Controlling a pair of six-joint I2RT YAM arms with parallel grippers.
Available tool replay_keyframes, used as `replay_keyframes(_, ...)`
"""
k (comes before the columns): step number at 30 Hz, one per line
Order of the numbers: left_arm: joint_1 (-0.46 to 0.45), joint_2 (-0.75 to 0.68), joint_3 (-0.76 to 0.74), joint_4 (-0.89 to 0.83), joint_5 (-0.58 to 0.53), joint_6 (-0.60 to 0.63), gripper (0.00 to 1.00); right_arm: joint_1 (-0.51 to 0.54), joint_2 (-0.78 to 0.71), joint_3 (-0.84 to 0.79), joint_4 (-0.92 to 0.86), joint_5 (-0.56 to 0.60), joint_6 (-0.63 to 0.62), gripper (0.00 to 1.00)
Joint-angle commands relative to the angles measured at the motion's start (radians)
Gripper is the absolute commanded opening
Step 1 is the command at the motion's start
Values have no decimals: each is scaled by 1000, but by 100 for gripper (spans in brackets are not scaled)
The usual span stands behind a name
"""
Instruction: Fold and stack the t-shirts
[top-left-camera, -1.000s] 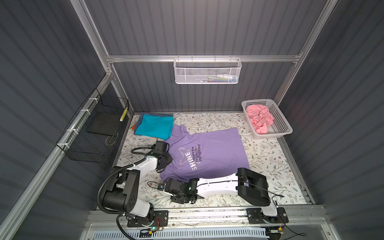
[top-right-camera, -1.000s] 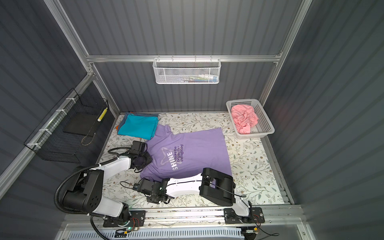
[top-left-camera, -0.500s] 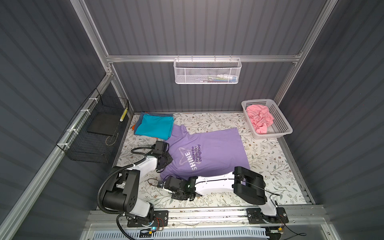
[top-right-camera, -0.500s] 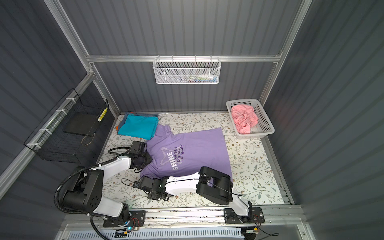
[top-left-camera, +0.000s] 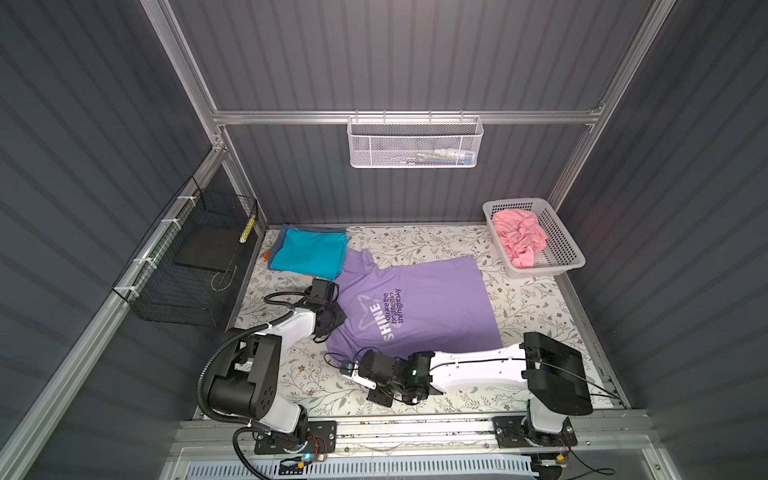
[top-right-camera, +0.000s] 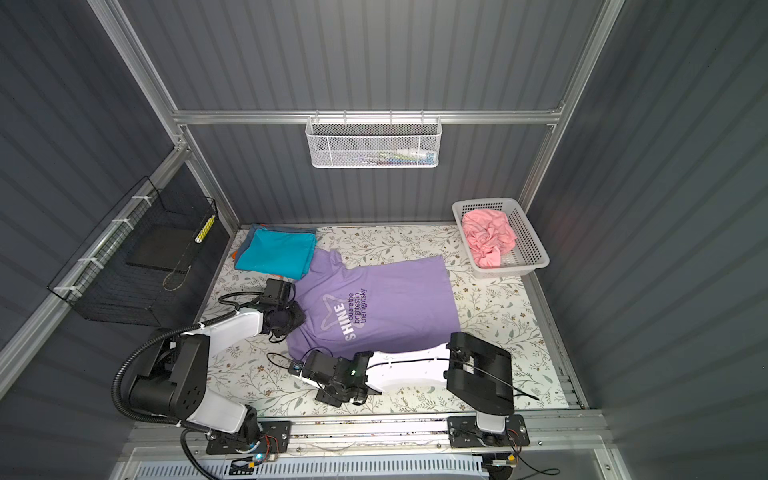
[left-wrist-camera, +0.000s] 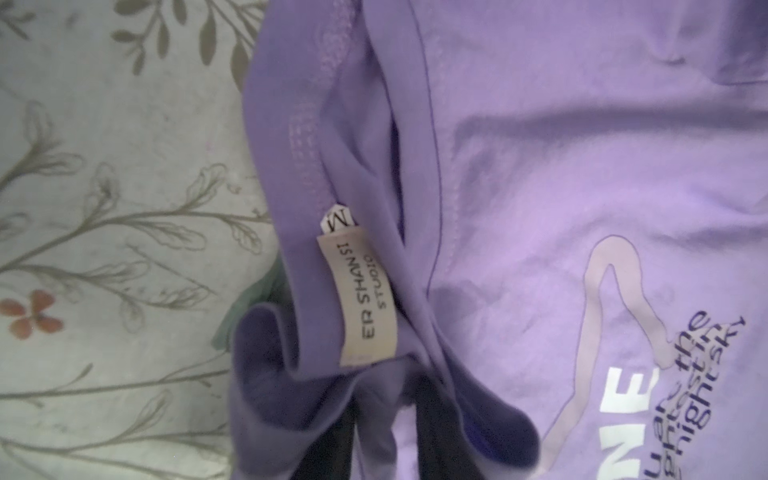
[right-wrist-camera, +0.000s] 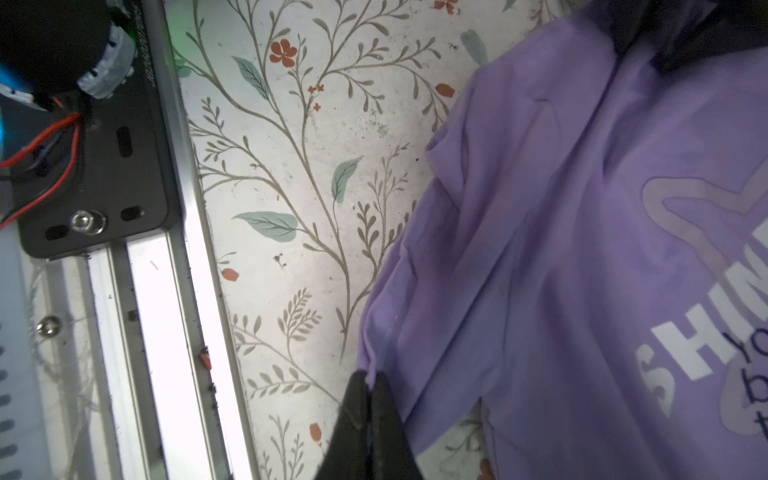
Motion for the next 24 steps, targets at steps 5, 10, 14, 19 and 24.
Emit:
replay_keyframes(5,10,109,-27,-169,-15,43,26,10,-74,-107,-72,-112,71,0)
replay_keyframes(10,10,152,17,-178,-22,50,24,10,-76,-151,-85,-99,83,7)
replay_keyframes(14,10,180,47,-187,-15,61,23,10,-87,-178,-91,-63,85,10)
replay_keyframes(19,10,168,43,-183,17,60,23,12,-120,-119,-109,7,73,33)
replay_keyframes(24,10,135,25,-183,30,56,23,22,-68,8,-82,72,-18,43)
